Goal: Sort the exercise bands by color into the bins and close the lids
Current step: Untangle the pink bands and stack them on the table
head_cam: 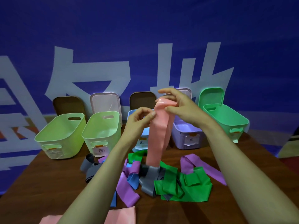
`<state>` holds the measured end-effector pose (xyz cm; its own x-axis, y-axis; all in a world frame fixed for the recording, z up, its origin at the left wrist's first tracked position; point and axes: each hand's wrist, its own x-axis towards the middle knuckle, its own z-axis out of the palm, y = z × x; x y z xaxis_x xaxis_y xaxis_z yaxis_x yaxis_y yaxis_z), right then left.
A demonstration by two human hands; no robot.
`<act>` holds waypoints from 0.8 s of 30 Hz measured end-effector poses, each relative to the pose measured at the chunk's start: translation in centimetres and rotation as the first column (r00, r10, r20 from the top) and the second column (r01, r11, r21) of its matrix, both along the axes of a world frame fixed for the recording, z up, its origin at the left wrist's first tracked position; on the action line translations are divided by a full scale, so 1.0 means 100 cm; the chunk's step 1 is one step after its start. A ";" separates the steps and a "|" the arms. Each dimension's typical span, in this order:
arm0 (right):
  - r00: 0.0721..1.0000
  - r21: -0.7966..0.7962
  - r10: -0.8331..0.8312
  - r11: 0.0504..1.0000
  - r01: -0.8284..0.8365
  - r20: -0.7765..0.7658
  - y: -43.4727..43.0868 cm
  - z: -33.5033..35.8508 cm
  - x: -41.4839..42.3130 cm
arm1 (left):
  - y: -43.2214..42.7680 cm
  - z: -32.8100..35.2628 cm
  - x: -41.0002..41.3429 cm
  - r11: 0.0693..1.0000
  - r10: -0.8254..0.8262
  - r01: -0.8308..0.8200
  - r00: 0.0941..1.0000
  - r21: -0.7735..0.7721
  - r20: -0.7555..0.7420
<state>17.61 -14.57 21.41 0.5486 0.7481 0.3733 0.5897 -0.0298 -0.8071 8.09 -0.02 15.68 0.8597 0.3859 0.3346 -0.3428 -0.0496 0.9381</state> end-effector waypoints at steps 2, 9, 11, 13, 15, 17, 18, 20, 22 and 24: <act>1.000 0.017 0.014 1.000 -0.014 -0.018 0.001 0.001 -0.001 | 0.001 0.001 -0.001 1.000 0.016 -0.016 1.000 0.006 -0.006; 0.998 0.170 -0.064 0.983 0.067 -0.021 0.011 0.005 -0.002 | 0.003 0.011 -0.006 0.999 0.027 -0.028 0.999 0.028 0.019; 0.992 0.242 -0.111 0.963 0.122 -0.058 0.015 0.007 -0.002 | 0.001 0.008 -0.007 0.999 -0.050 0.051 0.998 0.011 -0.044; 0.980 0.298 -0.177 0.934 0.197 -0.092 0.019 0.010 -0.001 | 0.002 -0.005 -0.007 0.993 -0.065 0.081 0.981 0.084 -0.181; 0.960 0.292 -0.272 0.915 0.279 -0.064 0.024 0.010 0.003 | 0.004 -0.025 -0.007 0.980 0.021 0.044 0.948 0.196 -0.317; 0.928 0.224 -0.372 0.905 0.360 0.013 0.028 0.006 0.009 | 0.006 -0.040 -0.012 0.976 0.107 -0.019 0.910 0.219 -0.400; 0.910 0.176 -0.412 0.901 0.397 0.057 0.029 0.002 0.012 | 0.007 -0.045 -0.015 0.979 0.124 -0.043 0.901 0.199 -0.415; 0.879 0.042 -0.450 0.892 0.449 0.157 0.029 -0.010 0.020 | 0.007 -0.044 -0.019 0.989 0.133 -0.093 0.906 0.117 -0.401; 0.869 -0.108 -0.432 0.878 0.467 0.243 0.028 -0.026 0.024 | 0.008 -0.037 -0.022 0.985 0.172 -0.169 0.924 0.036 -0.342; 0.873 -0.205 -0.410 0.861 0.466 0.264 0.026 -0.046 0.024 | 0.010 -0.027 -0.022 0.965 0.254 -0.264 0.933 -0.004 -0.256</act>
<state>20.01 -12.02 16.77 0.7742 0.5317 0.3434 0.6166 -0.5111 -0.5987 5.87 0.98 12.97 0.7826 0.6142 0.1016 -0.0755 -0.0684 0.9948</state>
